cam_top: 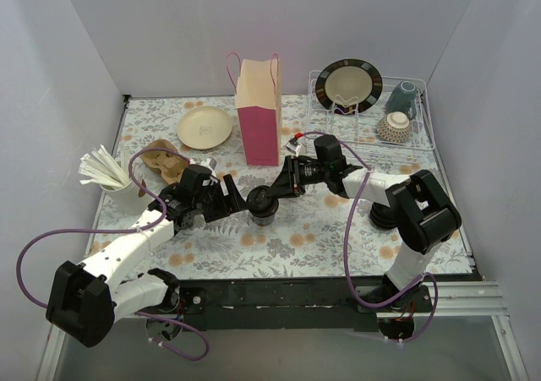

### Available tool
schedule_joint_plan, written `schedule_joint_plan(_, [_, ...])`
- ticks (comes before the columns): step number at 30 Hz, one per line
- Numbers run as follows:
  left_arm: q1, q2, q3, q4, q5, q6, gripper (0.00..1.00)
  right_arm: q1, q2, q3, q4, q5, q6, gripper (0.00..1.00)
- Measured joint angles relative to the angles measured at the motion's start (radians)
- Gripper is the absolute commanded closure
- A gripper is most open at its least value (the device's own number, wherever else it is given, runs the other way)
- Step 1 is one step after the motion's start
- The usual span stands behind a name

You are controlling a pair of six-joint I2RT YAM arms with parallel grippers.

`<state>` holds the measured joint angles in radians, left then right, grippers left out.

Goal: Pack the takeout coffee

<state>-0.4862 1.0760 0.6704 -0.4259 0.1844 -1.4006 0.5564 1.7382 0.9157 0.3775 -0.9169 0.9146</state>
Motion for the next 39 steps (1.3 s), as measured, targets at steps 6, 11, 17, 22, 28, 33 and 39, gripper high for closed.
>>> schedule_joint_plan(6, [0.000, 0.010, 0.000, 0.000, 0.002, 0.003, 0.28, 0.000, 0.000, -0.002, 0.000, 0.000, 0.000, 0.60])
schedule_joint_plan(11, [0.000, 0.018, 0.000, 0.000, 0.008, 0.003, 0.28, -0.001, 0.000, -0.005, -0.001, 0.001, -0.002, 0.60])
schedule_joint_plan(17, [0.000, 0.018, 0.000, 0.000, 0.009, 0.006, 0.28, -0.001, -0.007, -0.014, -0.013, 0.002, -0.006, 0.57])
schedule_joint_plan(22, [0.000, 0.018, 0.000, 0.001, 0.011, 0.006, 0.27, -0.001, -0.017, -0.015, -0.018, 0.003, -0.011, 0.54])
schedule_joint_plan(28, [0.000, 0.018, 0.000, 0.001, 0.012, 0.006, 0.27, -0.001, -0.029, -0.016, -0.033, 0.006, -0.026, 0.53])
schedule_joint_plan(33, [0.000, 0.018, 0.000, 0.002, 0.014, 0.006, 0.27, -0.001, -0.031, -0.019, -0.038, 0.010, -0.030, 0.51])
schedule_joint_plan(39, [0.000, 0.023, 0.000, 0.008, 0.015, 0.006, 0.27, -0.019, -0.036, -0.023, -0.071, 0.020, -0.047, 0.49])
